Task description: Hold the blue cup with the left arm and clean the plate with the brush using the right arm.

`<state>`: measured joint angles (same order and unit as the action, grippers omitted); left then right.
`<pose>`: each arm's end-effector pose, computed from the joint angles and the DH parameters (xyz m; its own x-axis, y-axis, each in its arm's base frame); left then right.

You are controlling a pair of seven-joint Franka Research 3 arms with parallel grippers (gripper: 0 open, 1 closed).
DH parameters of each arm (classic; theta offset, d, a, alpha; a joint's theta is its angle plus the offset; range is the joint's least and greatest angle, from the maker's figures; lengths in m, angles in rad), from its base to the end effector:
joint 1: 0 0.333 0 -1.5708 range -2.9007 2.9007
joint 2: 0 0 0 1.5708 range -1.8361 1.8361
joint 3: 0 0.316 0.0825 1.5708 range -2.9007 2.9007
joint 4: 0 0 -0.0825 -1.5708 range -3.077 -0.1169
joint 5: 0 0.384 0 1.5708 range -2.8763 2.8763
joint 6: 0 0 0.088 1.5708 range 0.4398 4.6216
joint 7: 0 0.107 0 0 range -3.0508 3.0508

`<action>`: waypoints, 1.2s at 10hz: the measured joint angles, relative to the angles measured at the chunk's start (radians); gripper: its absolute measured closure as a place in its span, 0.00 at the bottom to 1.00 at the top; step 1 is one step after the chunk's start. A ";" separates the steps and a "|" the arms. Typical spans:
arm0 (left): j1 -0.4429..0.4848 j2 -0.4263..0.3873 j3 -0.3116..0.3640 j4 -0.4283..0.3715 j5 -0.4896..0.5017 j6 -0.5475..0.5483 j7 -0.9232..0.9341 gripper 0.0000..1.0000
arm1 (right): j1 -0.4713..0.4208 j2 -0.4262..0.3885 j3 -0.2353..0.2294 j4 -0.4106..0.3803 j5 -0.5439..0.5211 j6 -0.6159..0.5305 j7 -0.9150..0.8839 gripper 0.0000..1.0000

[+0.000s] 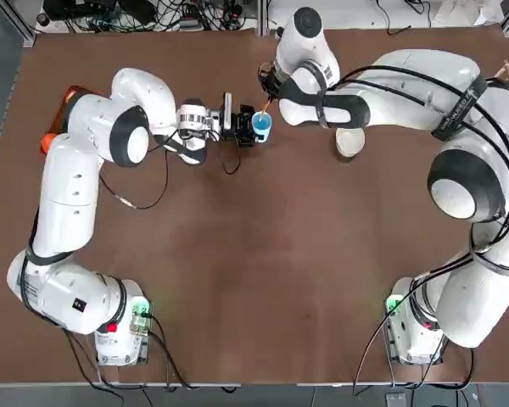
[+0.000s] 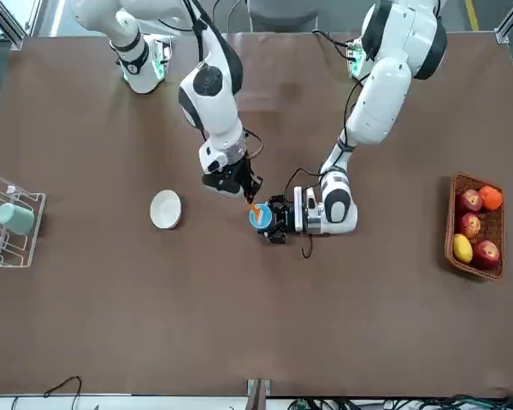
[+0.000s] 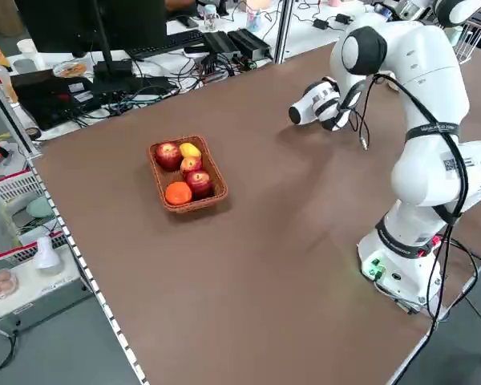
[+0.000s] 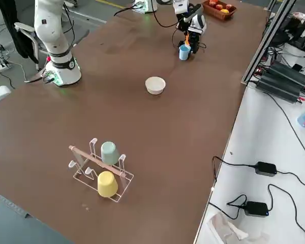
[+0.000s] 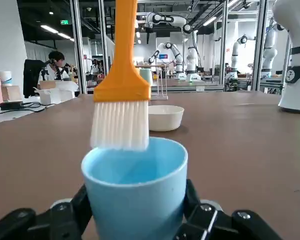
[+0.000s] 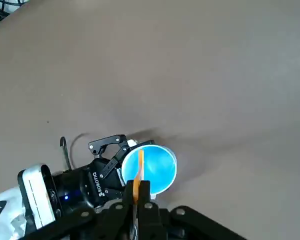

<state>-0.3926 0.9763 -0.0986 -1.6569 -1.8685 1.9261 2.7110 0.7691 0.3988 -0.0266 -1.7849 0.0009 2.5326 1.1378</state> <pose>0.5416 -0.3593 0.0596 -0.0315 -0.0947 0.9950 -0.9992 0.0263 -0.0291 0.4995 0.4608 0.3684 0.9039 -0.3997 0.1522 -0.3414 -0.8886 -0.3064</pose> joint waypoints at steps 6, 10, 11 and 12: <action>0.000 0.000 0.000 0.000 0.000 0.000 0.000 0.26 | 0.002 0.038 0.000 0.000 -0.022 -0.002 0.010 0.95; 0.000 0.000 0.000 0.000 0.000 0.000 0.000 0.26 | 0.008 0.051 0.001 0.000 -0.024 -0.001 0.011 0.95; 0.000 0.000 0.000 0.000 0.000 0.000 0.000 0.26 | 0.011 0.057 0.001 0.000 -0.025 -0.001 0.011 0.95; 0.000 0.000 0.000 0.000 0.000 0.000 0.000 0.26 | 0.013 0.061 0.001 0.000 -0.027 -0.001 0.012 0.95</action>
<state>-0.3926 0.9763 -0.0986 -1.6569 -1.8685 1.9262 2.7111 0.7818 0.4601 -0.0258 -1.7847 -0.0256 2.5314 1.1493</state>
